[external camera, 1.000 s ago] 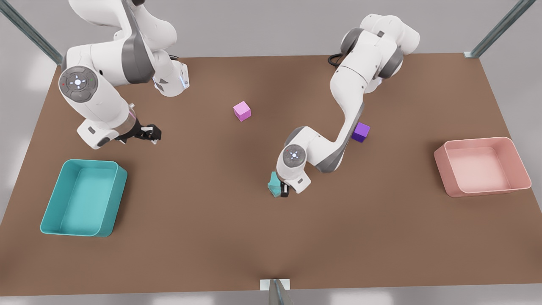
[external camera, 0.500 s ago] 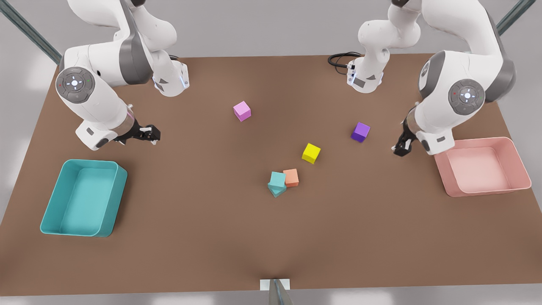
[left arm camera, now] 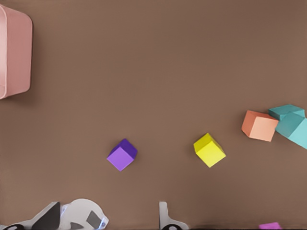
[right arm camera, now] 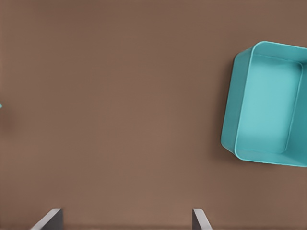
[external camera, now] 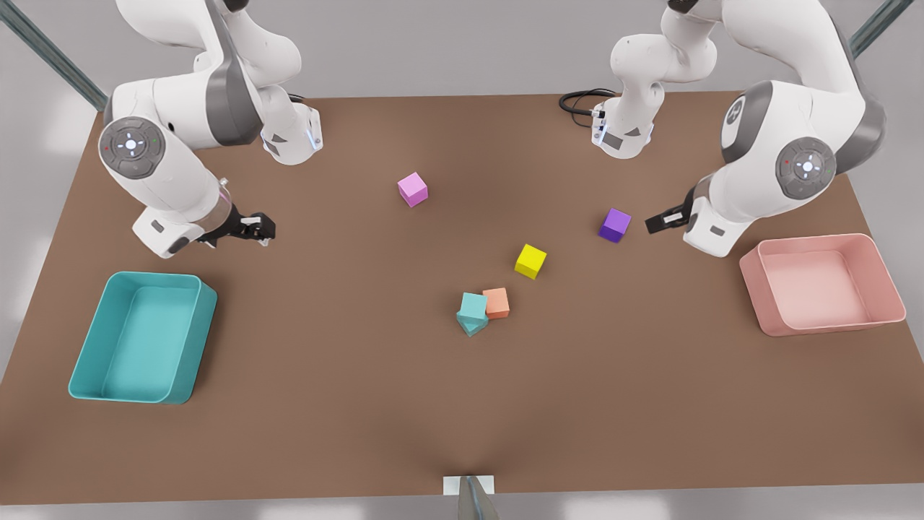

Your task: Stack the two blue cubes on top of each other

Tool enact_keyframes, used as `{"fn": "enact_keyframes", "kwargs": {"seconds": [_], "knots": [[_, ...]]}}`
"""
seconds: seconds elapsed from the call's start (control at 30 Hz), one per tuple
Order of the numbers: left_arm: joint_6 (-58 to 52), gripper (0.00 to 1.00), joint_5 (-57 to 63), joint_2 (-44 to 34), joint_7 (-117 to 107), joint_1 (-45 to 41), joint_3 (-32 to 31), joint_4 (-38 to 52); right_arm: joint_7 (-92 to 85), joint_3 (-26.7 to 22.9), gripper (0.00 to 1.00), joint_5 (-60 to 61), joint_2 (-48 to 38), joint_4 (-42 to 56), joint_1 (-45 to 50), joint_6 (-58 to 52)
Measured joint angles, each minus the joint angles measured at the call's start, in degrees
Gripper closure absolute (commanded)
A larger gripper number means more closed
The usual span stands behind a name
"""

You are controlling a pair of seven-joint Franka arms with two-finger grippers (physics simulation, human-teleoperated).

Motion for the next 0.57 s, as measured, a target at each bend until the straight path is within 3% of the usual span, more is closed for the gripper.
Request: {"fn": "enact_keyframes", "kwargs": {"seconds": [0.17, 0.33, 0.57], "knots": [[-6.7, 0.00, -0.8, 6.7, 8.2, 1.0, -0.1, 0.8, -0.4, 0.1, 0.00, 0.1, 1.5, 0.0, 0.2, -0.1], [-10.2, 0.00, -0.3, 7.6, 14.3, 0.8, -0.3, 6.3, -0.9, -0.1, 0.00, 0.5, 1.8, 1.5, 1.3, -0.6], [-10.9, 0.00, 0.7, 7.6, 20.5, 0.6, -0.5, 7.1, -2.8, -0.2, 0.00, 0.2, 1.8, 3.4, 1.8, -2.2]]}}
